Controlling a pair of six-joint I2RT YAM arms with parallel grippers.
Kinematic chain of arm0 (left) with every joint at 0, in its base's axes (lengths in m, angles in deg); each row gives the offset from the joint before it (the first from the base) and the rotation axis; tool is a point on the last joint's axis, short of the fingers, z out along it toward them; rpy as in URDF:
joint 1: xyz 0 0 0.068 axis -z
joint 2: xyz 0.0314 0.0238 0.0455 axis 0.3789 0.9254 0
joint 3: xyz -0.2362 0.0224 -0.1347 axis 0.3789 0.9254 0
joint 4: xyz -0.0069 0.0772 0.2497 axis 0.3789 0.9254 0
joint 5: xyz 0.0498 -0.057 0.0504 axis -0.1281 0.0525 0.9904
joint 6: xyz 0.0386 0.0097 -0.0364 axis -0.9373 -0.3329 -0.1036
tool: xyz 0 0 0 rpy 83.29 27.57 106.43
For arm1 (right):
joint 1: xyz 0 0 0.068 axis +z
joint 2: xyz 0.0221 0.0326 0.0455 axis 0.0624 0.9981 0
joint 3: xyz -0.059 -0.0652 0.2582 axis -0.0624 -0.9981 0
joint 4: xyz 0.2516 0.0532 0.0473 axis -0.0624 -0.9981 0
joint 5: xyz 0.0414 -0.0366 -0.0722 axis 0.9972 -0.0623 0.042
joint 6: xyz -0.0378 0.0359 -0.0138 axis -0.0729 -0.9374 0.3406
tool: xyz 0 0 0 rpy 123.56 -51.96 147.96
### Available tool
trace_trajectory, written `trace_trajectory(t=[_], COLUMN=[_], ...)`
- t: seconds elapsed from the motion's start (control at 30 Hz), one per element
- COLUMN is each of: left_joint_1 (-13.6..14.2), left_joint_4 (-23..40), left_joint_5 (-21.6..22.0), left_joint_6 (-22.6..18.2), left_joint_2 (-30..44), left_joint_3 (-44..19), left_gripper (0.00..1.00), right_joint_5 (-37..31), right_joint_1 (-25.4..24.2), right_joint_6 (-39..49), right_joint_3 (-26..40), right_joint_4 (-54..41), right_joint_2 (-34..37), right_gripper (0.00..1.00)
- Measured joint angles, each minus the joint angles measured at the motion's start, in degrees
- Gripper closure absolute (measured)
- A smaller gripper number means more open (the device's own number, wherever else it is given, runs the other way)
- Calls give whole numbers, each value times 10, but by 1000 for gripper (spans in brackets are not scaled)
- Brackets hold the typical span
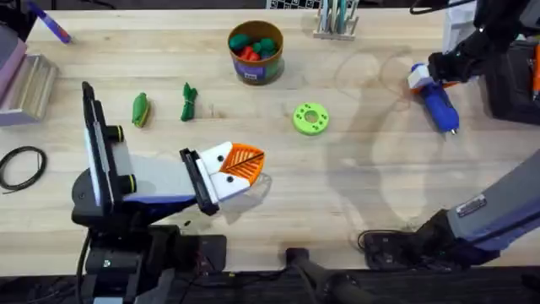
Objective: Pick up the gripper from the table and insert it into the empty holder that is missing its gripper. Then pick up a screw, insert it into the mounting hole, and use the screwdriver to tighten it. Finally, clean up the table by picking up the vegetable and placing it into the bucket.
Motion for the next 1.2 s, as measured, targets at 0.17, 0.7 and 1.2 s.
trace_trajectory(t=[0.17, 0.7, 1.2], left_joint_1=[0, 0, 0], left_joint_4=[0, 0, 0], left_joint_5=[0, 0, 0], left_joint_6=[0, 0, 0], left_joint_2=[0, 0, 0], left_joint_3=[0, 0, 0], left_gripper=[995, 995, 995], right_joint_5=[1, 63, 188], right_joint_1=[-1, -4, 77], right_joint_6=[-5, -26, -140], right_joint_3=[0, 0, 19], right_joint_4=[1, -8, 69], right_joint_2=[3, -24, -345], right_gripper=[976, 978, 979])
